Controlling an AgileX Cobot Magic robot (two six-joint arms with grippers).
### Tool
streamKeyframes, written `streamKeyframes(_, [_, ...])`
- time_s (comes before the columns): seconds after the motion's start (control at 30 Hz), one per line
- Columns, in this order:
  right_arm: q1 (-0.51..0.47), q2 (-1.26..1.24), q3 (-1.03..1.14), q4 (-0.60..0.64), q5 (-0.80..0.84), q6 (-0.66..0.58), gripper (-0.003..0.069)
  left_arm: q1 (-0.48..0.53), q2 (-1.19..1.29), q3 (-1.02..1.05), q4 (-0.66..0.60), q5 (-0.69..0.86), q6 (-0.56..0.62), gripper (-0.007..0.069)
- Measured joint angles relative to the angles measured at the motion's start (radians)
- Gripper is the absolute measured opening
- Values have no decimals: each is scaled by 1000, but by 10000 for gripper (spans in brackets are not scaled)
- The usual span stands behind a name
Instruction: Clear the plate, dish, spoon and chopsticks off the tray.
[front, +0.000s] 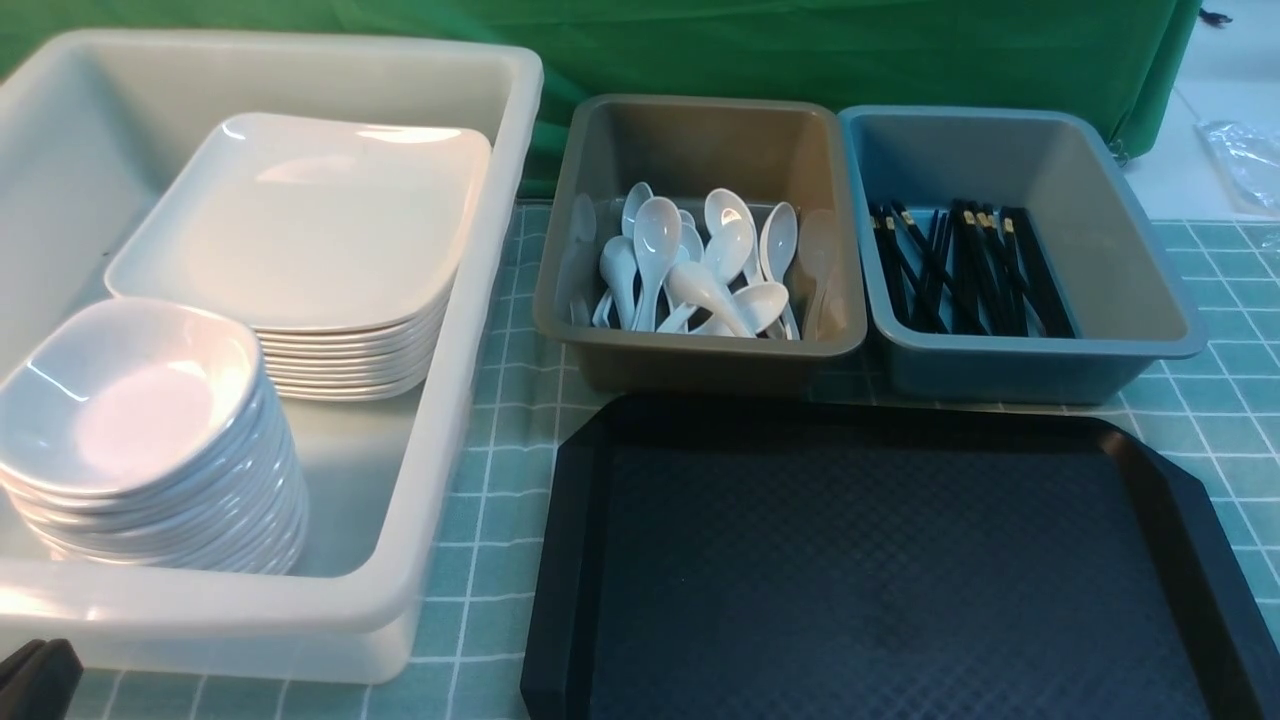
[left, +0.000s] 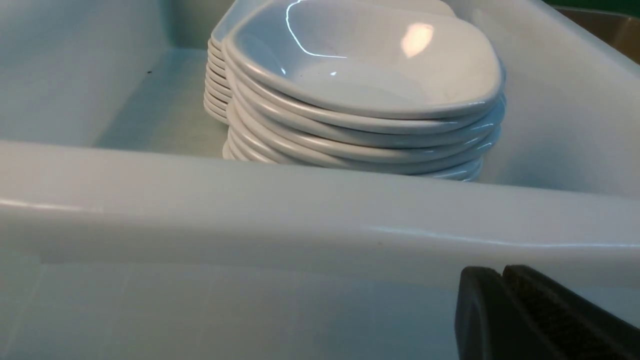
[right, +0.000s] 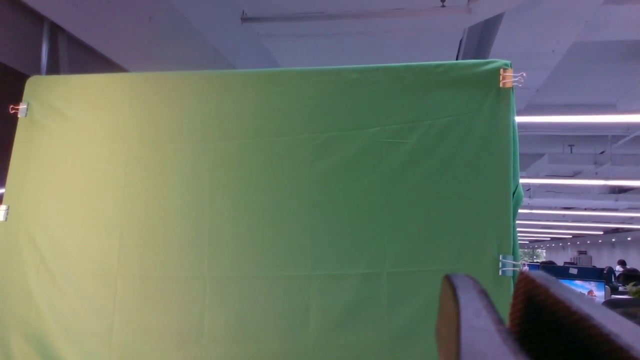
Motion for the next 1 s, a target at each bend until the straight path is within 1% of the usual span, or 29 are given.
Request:
streamKeyframes(0.63, [0, 0, 1, 0, 2, -2, 212, 0, 0, 0, 17, 0, 0, 17])
streamKeyframes(0.7, [0, 0, 1, 0, 38, -24, 212, 0, 0, 0, 17, 0, 0, 17])
streamKeyframes(0.73, [-5, -1, 5, 0, 95, -46, 213, 0, 0, 0, 17, 0, 0, 17])
streamKeyframes(0.77, [-13, -1, 17, 0, 141, -61, 214, 0, 0, 0, 17, 0, 0, 17])
streamKeyframes(0.83, [-62, -1, 78, 0, 210, -88, 216, 0, 0, 0, 17, 0, 4, 17])
streamKeyframes(1.0, [-169, 1, 292, -1, 233, -104, 216, 0, 0, 0, 18, 0, 7, 17])
